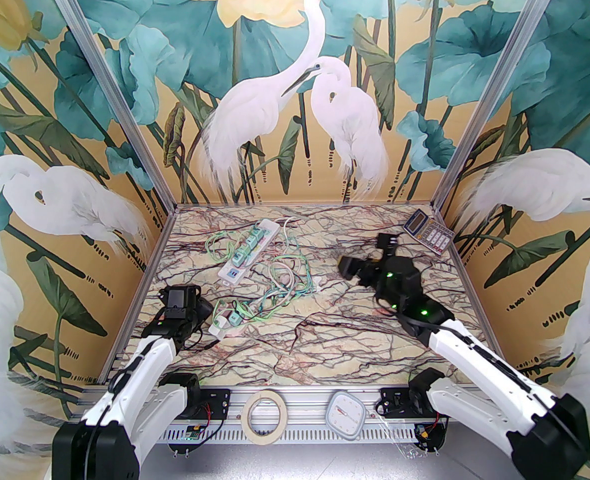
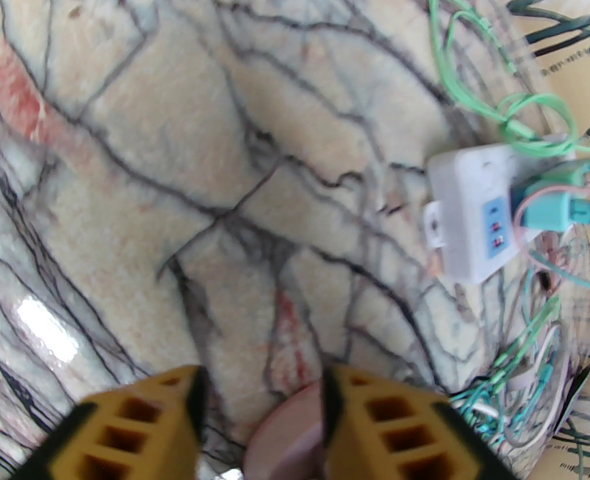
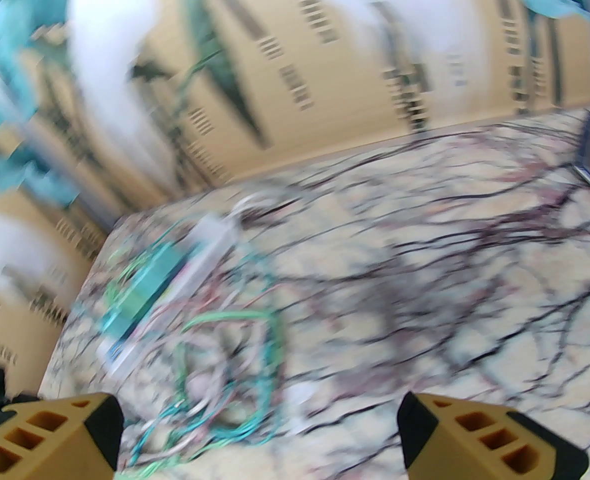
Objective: Pull the plug off the socket
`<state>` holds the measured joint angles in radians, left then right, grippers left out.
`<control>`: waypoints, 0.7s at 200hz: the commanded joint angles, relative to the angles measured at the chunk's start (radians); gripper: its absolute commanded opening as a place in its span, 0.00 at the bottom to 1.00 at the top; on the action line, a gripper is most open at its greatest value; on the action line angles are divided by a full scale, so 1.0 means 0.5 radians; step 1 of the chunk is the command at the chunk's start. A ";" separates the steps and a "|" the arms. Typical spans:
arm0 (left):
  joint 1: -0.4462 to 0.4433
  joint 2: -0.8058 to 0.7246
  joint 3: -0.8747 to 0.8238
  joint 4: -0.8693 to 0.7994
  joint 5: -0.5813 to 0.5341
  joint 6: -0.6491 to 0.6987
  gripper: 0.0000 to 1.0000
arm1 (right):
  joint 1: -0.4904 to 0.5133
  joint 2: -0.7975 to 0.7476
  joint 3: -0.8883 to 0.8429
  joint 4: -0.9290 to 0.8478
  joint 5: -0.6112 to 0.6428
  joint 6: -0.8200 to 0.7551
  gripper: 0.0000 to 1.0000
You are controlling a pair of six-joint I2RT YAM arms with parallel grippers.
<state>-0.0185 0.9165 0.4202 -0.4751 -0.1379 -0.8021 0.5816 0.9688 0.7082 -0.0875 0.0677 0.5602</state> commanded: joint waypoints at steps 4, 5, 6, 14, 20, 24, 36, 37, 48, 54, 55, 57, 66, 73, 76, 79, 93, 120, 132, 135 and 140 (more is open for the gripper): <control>0.006 0.053 0.012 0.016 0.197 -0.057 0.43 | 0.153 0.098 0.165 -0.200 0.206 -0.095 0.99; 0.006 0.055 0.009 0.020 0.209 -0.056 0.43 | 0.158 0.102 0.169 -0.204 0.207 -0.095 0.99; 0.006 0.057 0.006 0.026 0.221 -0.058 0.43 | 0.161 0.105 0.175 -0.205 0.208 -0.097 0.99; 0.006 0.068 -0.015 0.056 0.290 -0.074 0.41 | 0.195 0.143 0.200 -0.212 0.210 -0.110 0.99; 0.003 0.066 -0.028 0.073 0.333 -0.101 0.41 | 0.219 0.165 0.219 -0.214 0.223 -0.117 0.99; 0.003 0.065 -0.042 0.087 0.365 -0.121 0.41 | 0.234 0.179 0.226 -0.215 0.232 -0.112 0.99; -0.007 0.044 -0.098 0.175 0.493 -0.187 0.39 | 0.272 0.214 0.243 -0.210 0.249 -0.114 0.99; -0.009 0.041 -0.102 0.187 0.504 -0.193 0.39 | 0.276 0.218 0.245 -0.211 0.248 -0.112 0.99; -0.058 0.018 -0.167 0.311 0.606 -0.285 0.37 | 0.306 0.239 0.257 -0.200 0.251 -0.113 0.99; -0.105 0.001 -0.197 0.358 0.624 -0.338 0.38 | 0.319 0.248 0.267 -0.196 0.252 -0.115 0.99; -0.114 -0.002 -0.200 0.366 0.621 -0.344 0.38 | 0.320 0.249 0.267 -0.196 0.254 -0.116 0.99; -0.133 -0.007 -0.207 0.377 0.618 -0.363 0.38 | 0.324 0.252 0.269 -0.196 0.254 -0.115 0.99; -0.228 -0.026 -0.220 0.399 0.562 -0.430 0.39 | 0.339 0.263 0.291 -0.205 0.252 -0.107 0.99; -0.304 -0.038 -0.228 0.424 0.521 -0.481 0.39 | 0.348 0.273 0.306 -0.218 0.228 -0.101 0.99; -0.338 -0.041 -0.231 0.440 0.509 -0.503 0.39 | 0.352 0.277 0.315 -0.224 0.214 -0.095 0.99; -0.365 -0.042 -0.235 0.459 0.497 -0.525 0.39 | 0.357 0.282 0.324 -0.233 0.195 -0.091 0.99; -0.528 -0.036 -0.240 0.532 0.431 -0.623 0.41 | 0.385 0.310 0.366 -0.276 0.156 -0.062 0.99; -0.855 0.061 -0.199 0.658 0.250 -0.776 0.42 | 0.503 0.378 0.395 -0.337 0.196 -0.059 0.99; -0.987 0.151 -0.164 0.719 0.186 -0.814 0.45 | 0.561 0.416 0.382 -0.338 0.211 -0.042 0.99; -1.011 0.177 -0.147 0.724 0.171 -0.816 0.45 | 0.584 0.428 0.379 -0.339 0.218 -0.040 0.99; -1.043 0.218 -0.122 0.730 0.152 -0.817 0.46 | 0.616 0.447 0.376 -0.342 0.233 -0.035 0.99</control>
<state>-0.4519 0.9546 0.3119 -0.1993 0.0082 -1.1347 0.8330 1.1530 0.8860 -0.2176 0.1604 0.5251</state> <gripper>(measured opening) 0.443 0.992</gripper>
